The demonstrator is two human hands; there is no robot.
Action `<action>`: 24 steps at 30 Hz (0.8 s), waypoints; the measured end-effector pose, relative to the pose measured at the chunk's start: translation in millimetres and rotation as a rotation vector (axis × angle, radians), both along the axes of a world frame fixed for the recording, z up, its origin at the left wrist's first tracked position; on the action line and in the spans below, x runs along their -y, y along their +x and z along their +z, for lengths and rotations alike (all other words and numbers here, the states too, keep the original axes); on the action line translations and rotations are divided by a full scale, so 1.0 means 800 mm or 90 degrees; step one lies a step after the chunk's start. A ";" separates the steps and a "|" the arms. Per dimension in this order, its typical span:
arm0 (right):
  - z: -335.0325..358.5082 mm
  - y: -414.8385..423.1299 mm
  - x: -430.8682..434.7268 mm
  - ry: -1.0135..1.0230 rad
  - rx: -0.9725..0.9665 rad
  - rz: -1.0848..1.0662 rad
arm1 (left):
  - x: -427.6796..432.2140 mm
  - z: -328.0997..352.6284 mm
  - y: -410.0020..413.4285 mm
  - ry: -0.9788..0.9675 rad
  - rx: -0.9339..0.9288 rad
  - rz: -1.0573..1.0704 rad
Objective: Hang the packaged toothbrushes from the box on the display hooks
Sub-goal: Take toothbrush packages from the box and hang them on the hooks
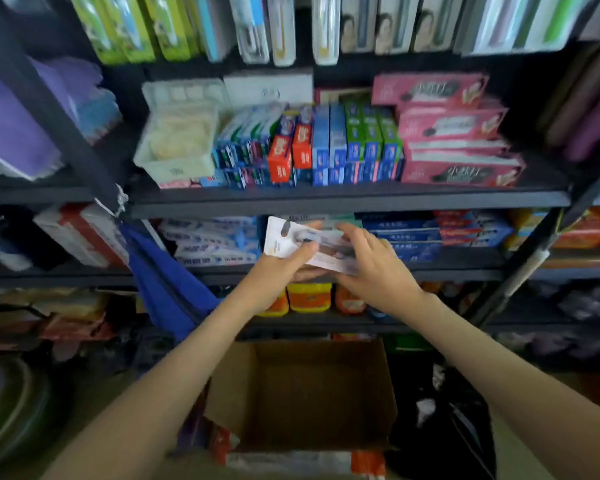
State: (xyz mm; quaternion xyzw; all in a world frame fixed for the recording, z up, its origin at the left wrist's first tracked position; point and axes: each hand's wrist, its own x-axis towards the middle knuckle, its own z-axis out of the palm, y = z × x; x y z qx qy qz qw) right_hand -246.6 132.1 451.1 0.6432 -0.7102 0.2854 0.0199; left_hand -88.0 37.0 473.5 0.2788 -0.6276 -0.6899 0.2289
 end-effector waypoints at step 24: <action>0.246 -0.053 0.016 -0.089 0.508 0.081 | 0.029 0.225 -0.101 -0.270 -0.160 0.082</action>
